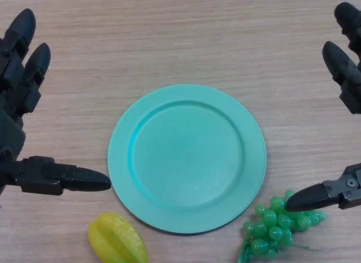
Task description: Pick up the green grapes and place it on the plate
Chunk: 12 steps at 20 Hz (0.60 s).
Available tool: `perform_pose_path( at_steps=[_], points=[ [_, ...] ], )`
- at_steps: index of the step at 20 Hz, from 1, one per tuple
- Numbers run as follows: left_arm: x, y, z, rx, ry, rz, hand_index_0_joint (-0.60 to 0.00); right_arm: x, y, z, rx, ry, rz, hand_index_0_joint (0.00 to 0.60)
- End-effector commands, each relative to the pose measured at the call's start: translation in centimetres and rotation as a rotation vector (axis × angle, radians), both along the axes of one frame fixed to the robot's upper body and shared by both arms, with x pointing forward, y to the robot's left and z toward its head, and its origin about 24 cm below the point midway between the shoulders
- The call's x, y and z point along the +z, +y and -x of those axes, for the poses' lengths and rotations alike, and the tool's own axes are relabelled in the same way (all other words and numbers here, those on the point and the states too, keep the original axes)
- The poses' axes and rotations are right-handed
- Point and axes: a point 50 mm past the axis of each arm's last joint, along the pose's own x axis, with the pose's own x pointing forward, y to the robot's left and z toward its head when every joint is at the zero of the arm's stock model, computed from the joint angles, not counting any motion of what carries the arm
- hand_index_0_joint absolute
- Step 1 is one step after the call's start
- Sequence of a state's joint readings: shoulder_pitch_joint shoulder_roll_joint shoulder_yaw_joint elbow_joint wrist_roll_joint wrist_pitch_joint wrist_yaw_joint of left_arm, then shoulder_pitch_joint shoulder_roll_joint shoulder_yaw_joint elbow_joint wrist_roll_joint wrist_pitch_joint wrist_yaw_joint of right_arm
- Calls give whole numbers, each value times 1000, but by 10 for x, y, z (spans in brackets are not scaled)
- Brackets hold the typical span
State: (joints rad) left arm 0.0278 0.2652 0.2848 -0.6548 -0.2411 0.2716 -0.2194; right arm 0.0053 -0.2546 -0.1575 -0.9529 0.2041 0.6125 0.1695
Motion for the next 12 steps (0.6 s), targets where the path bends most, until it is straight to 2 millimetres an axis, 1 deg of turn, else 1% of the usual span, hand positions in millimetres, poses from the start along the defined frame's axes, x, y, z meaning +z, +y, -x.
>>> perform_pose_path(
  at_steps=[1, 6, 8, 10, 11, 12],
  points=[
    [31, 1, 15, 12, -222, -78, 0, 28, -2, 15, 3, -247, 18, 0],
    [33, 2, 12, 4, -217, -82, 0, 27, -3, 15, -3, -239, 28, 0],
    [35, 3, 12, 6, -223, -79, 0, 21, -4, 17, -6, -228, 44, 0],
    [34, 5, 11, 8, -222, -76, 0, 9, -2, 22, -10, -199, 72, 0],
    [34, 6, 11, 4, -224, -72, 0, -4, 1, 25, -14, -167, 99, 0],
    [35, 6, 11, -1, -226, -68, 0, -12, 2, 27, -18, -149, 119, 0]
  ],
)
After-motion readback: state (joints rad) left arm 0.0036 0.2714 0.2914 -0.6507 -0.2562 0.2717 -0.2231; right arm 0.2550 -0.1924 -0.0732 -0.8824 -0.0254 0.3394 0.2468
